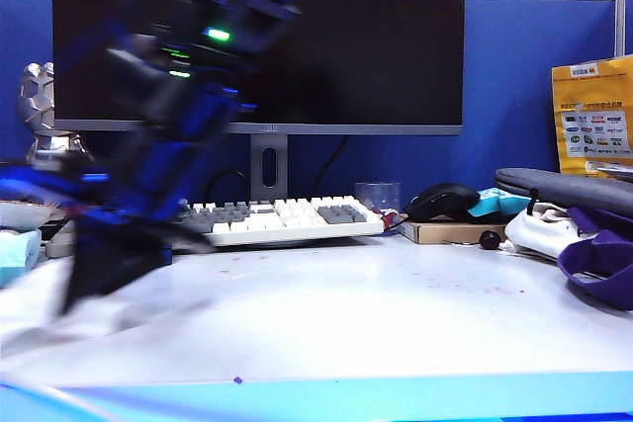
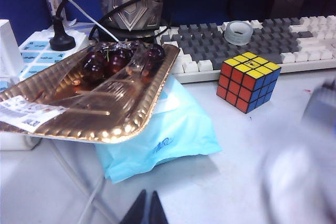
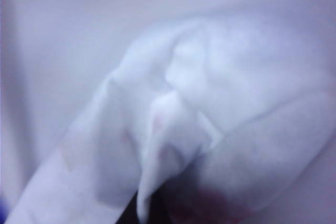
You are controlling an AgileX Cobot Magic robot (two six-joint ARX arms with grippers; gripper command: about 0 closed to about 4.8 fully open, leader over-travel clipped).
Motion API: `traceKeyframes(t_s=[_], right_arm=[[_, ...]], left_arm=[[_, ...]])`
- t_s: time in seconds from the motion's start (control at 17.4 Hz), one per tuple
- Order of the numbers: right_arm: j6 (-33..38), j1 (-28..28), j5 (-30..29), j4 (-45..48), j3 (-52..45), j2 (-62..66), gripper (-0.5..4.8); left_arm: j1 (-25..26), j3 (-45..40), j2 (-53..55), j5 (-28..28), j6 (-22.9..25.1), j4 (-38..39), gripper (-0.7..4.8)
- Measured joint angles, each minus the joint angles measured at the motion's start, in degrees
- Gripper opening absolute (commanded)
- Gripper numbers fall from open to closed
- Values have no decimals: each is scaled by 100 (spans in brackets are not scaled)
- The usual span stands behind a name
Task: Use the wet wipes on the table to wipe the cherry juice off the table, then put the wipes back on the table.
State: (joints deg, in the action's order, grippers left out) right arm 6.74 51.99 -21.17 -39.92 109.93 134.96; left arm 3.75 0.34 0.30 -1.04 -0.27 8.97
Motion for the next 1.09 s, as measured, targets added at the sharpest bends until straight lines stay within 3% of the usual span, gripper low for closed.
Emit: traceKeyframes(t_s=[0.11, 0.23, 0.29, 0.46, 0.57, 0.69, 0.86, 1.03, 1.09], right_arm=[[-369, 310, -37, -310, 39, 11, -5], [-516, 422, 396, -415, 57, -15, -5], [-535, 413, 960, -501, 68, -50, -5], [-446, -125, 2146, -522, 107, -85, -5], [-302, -479, 2271, -605, 166, -81, -5], [-247, -730, 2249, -796, 293, -50, -5], [-249, -804, 1486, -1143, 544, 24, -5], [-240, -214, 295, -1666, 581, 92, -5], [-356, 11, 186, -1873, 566, 92, -5]], left_arm=[[0, 0, 0, 2, -2, 0, -2], [0, 0, 0, 0, 0, 0, -2], [0, 0, 0, 0, 0, 0, -2], [0, 0, 0, 2, 0, 0, -2], [0, 0, 0, 0, -2, 0, -2], [0, 0, 0, 0, 0, -2, -2], [0, 0, 0, 2, 0, 0, -2], [0, 0, 0, 0, -2, 0, -2], [0, 0, 0, 0, -2, 0, -2]])
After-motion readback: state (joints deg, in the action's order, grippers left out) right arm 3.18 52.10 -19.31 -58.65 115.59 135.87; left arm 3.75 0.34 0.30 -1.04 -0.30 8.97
